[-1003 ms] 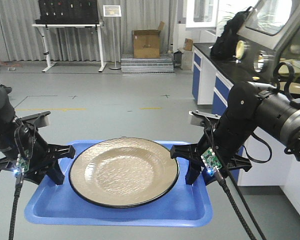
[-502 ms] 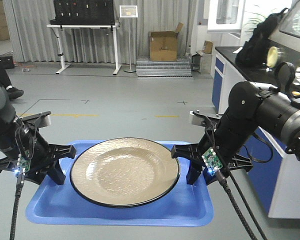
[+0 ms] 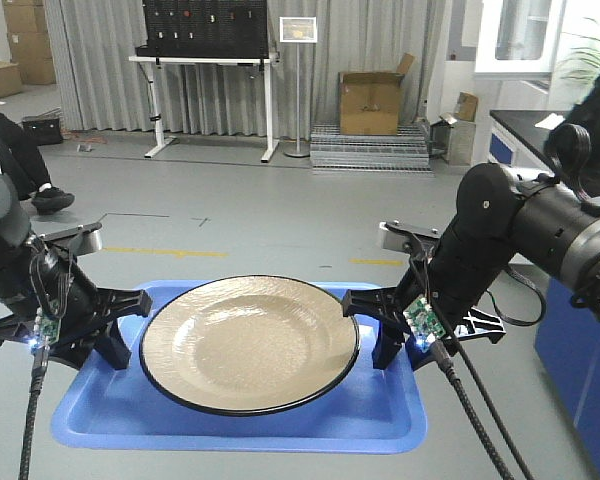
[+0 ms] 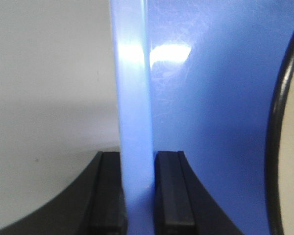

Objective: Place disk in tray to left cabinet
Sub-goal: 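Hold the tray level while the base drives to the cabinet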

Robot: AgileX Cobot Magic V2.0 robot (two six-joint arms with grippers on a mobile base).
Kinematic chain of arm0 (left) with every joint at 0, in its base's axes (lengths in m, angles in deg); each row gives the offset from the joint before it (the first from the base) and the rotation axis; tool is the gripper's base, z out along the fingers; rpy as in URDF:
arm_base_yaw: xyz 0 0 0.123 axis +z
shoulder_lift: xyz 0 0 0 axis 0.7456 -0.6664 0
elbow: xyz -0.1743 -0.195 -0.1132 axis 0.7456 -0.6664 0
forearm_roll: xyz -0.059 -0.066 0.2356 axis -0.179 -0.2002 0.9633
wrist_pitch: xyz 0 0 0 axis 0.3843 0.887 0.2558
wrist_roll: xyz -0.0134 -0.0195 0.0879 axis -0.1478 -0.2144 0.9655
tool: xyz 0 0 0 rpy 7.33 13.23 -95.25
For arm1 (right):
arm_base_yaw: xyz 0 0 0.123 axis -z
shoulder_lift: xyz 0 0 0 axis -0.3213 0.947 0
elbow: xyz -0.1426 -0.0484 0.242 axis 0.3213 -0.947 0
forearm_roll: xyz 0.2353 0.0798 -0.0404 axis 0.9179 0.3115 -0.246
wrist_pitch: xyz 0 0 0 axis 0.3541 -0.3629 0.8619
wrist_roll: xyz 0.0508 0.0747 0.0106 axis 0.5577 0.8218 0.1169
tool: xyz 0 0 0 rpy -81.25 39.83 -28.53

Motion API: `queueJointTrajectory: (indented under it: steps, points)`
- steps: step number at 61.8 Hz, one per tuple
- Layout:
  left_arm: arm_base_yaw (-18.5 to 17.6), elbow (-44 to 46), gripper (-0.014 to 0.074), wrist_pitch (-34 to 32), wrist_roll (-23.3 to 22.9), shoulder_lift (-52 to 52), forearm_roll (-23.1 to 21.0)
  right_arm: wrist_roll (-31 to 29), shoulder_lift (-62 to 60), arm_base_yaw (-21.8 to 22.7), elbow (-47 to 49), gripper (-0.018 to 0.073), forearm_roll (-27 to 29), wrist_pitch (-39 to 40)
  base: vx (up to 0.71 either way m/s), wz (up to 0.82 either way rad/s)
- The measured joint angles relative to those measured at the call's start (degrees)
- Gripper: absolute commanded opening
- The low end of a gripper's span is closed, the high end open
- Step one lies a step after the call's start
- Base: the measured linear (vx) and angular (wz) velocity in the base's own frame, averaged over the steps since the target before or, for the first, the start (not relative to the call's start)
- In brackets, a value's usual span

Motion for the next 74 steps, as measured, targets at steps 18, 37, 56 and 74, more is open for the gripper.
queueJointTrajectory:
  steps: [18, 37, 56, 74]
  points:
    - [0.00, 0.00, 0.0000, 0.00, 0.00, 0.00, 0.04, 0.00, -0.05, 0.00, 0.00, -0.0001, 0.05, 0.00, 0.65, 0.07]
    - [0.00, 0.00, 0.0000, 0.00, 0.00, 0.00, 0.04, 0.00, -0.05, 0.00, 0.00, -0.0001, 0.05, 0.00, 0.68, 0.00]
    - [0.00, 0.00, 0.0000, 0.00, 0.00, 0.00, 0.04, 0.00, -0.05, 0.00, 0.00, -0.0001, 0.05, 0.05, 0.70, -0.06]
    - [0.00, 0.00, 0.0000, 0.00, 0.00, 0.00, 0.05, 0.00, -0.05, 0.00, 0.00, -0.0001, 0.05, 0.05, 0.71, -0.07]
